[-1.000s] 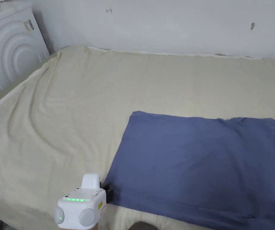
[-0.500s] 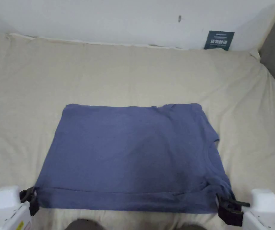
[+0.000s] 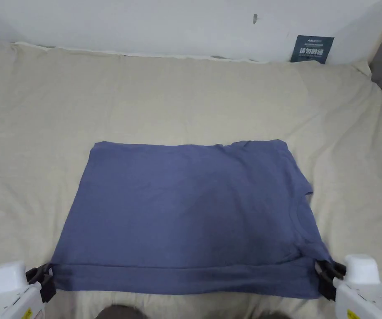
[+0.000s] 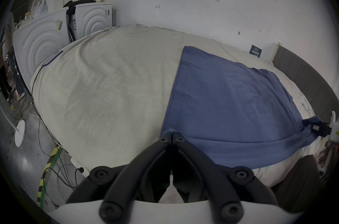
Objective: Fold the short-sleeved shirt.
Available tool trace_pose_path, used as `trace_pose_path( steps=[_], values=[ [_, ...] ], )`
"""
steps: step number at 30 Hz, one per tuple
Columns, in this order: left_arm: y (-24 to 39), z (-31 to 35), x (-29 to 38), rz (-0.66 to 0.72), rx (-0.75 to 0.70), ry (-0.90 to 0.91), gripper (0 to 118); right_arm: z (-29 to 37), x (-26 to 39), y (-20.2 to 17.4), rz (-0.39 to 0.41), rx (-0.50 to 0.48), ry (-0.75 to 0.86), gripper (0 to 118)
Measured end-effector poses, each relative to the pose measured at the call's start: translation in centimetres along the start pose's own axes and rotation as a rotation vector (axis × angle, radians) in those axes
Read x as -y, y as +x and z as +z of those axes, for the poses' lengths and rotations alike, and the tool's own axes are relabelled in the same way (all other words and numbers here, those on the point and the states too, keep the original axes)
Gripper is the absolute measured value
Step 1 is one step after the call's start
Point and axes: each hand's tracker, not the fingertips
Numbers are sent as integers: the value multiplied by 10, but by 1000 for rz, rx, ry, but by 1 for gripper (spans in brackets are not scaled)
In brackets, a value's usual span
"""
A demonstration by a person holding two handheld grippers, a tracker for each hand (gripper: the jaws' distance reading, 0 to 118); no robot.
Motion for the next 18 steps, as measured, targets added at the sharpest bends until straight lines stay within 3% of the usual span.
trace_pose_path(
  steps=[8, 10, 15, 18],
  values=[
    [12, -16, -70, 55, 31, 78, 0, -50, -68, 8, 56, 18, 62, 1],
    [18, -38, -90, 83, 15, 62, 0, -77, -86, 11, 59, -24, 37, 1],
    [28, -107, -121, 52, -25, 12, 0, -140, -108, 19, -2, -12, -43, 1],
    [37, -146, -121, -3, -68, -76, 0, -159, -103, 17, 7, 15, -79, 1]
  ],
)
